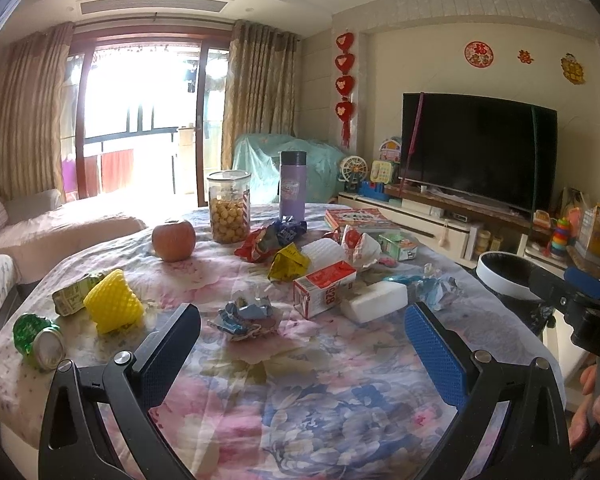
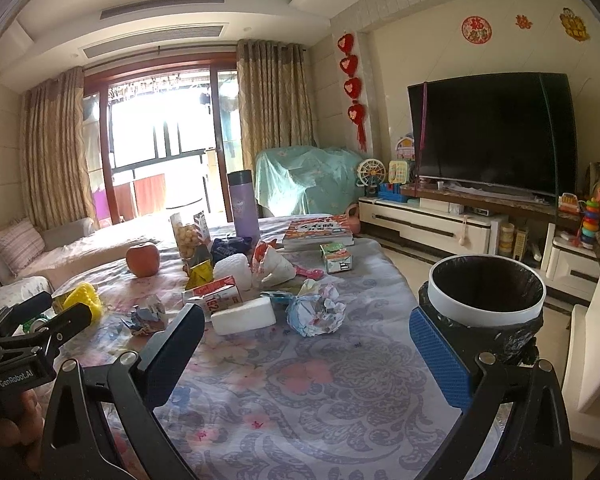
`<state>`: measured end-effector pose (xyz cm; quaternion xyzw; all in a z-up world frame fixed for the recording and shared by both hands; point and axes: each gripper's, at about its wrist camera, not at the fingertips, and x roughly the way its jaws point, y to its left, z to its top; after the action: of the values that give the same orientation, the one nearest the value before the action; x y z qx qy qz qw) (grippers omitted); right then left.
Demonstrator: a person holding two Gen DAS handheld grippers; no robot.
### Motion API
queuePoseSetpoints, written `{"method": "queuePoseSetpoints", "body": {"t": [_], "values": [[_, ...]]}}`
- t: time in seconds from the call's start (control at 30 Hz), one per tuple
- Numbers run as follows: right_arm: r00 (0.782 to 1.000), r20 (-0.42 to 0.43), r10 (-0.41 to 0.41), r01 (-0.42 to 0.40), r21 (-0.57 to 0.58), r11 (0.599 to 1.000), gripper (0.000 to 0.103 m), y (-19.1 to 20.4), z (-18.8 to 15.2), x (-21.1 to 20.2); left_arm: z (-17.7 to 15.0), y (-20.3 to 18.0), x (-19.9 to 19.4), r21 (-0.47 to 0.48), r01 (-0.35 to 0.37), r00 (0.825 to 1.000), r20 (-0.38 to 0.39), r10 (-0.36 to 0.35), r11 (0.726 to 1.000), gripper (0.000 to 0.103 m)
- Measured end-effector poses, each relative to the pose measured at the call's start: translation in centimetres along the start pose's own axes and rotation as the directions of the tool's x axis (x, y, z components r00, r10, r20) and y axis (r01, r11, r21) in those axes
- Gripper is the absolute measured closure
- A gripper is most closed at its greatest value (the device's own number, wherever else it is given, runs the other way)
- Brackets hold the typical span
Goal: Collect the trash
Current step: 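Move both grippers toward the crumpled wrappers on the table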
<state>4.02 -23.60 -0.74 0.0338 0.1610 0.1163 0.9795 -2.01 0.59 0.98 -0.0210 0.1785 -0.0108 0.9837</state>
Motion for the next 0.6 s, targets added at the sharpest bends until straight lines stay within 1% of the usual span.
{"method": "queuePoseSetpoints", "body": {"t": [0.6], "values": [[1.0,-0.008,0.007,-0.007,0.004,1.0,0.0,0.15,-0.11,0.02,-0.1,-0.08,0.02,-0.002,-0.001,1.0,0.001,0.001,1.0,0.001]]}}
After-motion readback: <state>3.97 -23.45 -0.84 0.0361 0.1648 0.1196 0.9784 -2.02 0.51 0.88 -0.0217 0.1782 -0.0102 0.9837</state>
